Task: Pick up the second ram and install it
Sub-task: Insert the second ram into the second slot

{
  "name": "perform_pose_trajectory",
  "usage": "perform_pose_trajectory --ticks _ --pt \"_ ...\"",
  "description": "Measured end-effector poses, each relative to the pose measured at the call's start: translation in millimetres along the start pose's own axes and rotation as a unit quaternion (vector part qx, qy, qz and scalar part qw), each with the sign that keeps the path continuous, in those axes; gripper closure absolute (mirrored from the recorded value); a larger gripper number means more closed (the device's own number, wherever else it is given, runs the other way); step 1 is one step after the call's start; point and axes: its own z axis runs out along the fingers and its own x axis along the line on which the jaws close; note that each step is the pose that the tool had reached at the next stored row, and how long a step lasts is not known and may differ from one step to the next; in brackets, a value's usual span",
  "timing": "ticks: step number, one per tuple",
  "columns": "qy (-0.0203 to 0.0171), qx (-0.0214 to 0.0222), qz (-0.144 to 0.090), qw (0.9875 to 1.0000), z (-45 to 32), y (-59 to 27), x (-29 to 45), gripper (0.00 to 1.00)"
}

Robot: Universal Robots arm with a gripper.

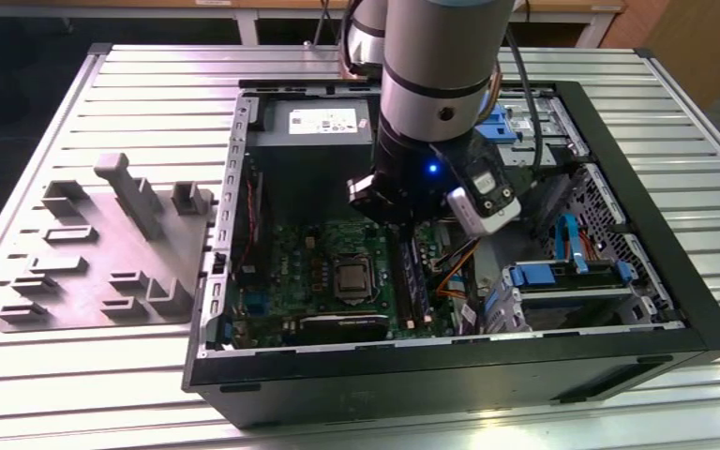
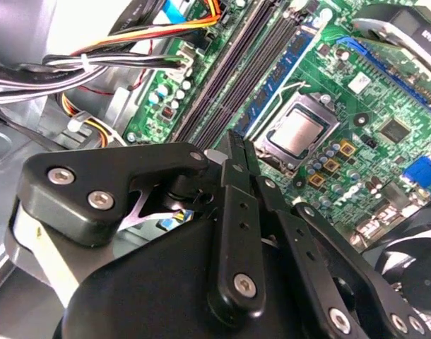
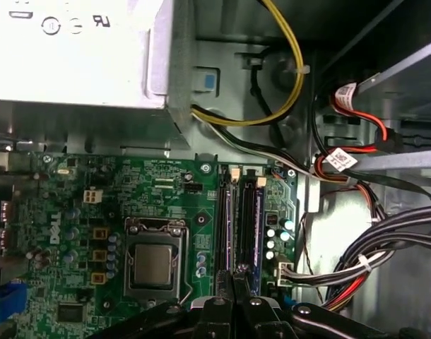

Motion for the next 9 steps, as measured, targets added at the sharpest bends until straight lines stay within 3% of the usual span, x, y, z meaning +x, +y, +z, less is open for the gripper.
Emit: perform_pose_trajectory --ticks 9 --pt "-0.0007 0.0007 0.024 0.9997 2.5 0.0 0.0 0.88"
